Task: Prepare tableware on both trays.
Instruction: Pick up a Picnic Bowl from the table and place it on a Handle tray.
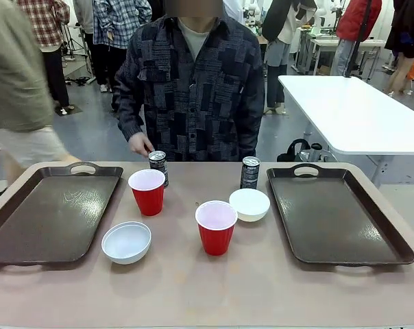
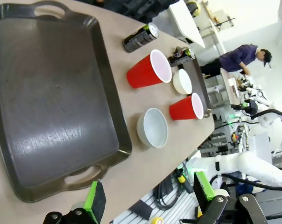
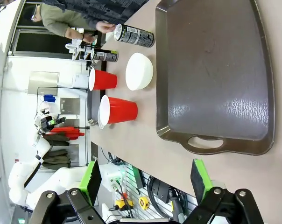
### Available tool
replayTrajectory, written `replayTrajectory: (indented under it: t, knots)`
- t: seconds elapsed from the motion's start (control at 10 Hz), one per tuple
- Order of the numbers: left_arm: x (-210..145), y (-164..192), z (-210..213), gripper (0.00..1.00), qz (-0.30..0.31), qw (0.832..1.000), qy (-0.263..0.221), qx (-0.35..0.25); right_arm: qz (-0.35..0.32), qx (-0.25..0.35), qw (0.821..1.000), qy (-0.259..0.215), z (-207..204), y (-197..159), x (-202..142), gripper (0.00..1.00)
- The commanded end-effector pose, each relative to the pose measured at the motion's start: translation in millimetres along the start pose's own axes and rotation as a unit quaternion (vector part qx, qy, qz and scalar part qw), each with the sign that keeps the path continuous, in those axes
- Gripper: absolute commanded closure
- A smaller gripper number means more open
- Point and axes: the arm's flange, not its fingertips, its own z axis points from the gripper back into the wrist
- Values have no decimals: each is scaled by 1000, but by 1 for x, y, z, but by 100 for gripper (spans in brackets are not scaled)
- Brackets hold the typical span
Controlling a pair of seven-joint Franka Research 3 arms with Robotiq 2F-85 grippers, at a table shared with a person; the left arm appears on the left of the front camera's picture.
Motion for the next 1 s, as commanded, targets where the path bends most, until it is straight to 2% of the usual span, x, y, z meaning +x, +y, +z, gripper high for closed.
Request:
replayTrajectory:
  t: [0.0,0.9]
  knots:
    - [0,2,1,0,-5,1000,-6,-10,-2,7,1000,-1,-1,-1,1,0]
    - [0,2,1,0,-5,1000,-6,-10,0,0,1000,1,0,0,0,0]
